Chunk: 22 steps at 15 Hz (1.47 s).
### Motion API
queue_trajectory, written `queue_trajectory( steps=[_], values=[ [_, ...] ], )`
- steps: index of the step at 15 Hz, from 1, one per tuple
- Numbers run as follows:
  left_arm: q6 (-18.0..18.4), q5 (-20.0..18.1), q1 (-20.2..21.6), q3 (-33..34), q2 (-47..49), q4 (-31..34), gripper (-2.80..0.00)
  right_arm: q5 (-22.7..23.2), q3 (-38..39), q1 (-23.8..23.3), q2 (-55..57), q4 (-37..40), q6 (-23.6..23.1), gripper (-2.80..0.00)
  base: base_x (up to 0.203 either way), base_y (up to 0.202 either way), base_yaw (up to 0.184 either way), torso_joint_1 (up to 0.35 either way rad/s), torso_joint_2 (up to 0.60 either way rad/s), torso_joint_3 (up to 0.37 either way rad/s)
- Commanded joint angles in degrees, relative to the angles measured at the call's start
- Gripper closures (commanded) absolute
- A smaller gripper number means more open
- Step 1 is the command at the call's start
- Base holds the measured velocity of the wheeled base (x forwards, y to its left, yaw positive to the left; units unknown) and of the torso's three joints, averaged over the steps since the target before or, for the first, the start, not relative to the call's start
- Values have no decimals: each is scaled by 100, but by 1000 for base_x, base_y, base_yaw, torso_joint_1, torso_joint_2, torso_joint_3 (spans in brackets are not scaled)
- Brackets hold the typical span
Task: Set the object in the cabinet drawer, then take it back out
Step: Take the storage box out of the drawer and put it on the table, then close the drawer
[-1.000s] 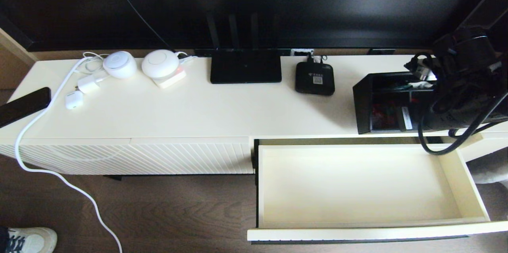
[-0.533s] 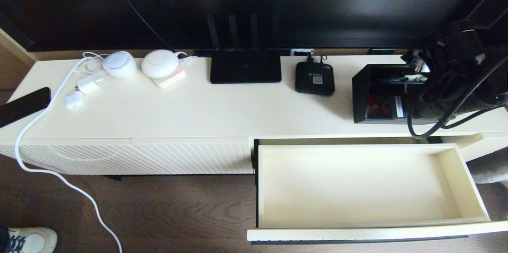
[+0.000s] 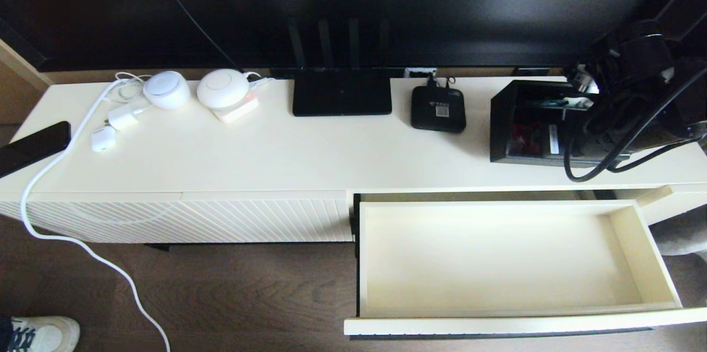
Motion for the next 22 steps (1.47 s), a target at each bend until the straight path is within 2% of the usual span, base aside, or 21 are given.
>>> queue_trajectory(
  steps=[1, 2, 7, 11, 14, 15, 17, 20, 22],
  values=[
    [-1, -1, 0, 5, 7, 2, 0, -21, 76, 9, 13, 27, -15, 0, 0, 0, 0, 0, 0, 0],
    [-1, -1, 0, -1, 4, -1, 0, -27, 91, 9, 20, 4, -20, -280, 0, 0, 0, 0, 0, 0],
    [-1, -1, 0, -3, 0, 0, 0, -46, 76, 9, -71, -44, -336, -280, 0, 0, 0, 0, 0, 0],
    [-1, -1, 0, -4, 9, 1, 0, -126, 100, 59, -1011, -66, -408, -280, 0, 0, 0, 0, 0, 0],
    [-1, -1, 0, 3, 0, -1, 0, -199, 1121, 214, -2176, -185, -1174, -280, 0, 0, 0, 0, 0, 0],
    [-1, -1, 0, 0, 5, -3, 0, -211, 1740, 305, -2575, -324, -1596, 0, 0, 0, 0, 0, 0, 0],
    [-1, -1, 0, 0, 9, -5, 0, -231, 3009, 513, -3245, -668, -2731, 0, 0, 0, 0, 0, 0, 0],
    [-1, -1, 0, -4, 9, -6, 0, -234, 4855, 884, -3956, -1310, -4705, 0, 0, 0, 0, 0, 0, 0],
    [-1, -1, 0, 4, 9, -5, 0, -208, 5755, 1167, -4148, -1703, -5712, 0, 0, 0, 0, 0, 0, 0]
  ],
)
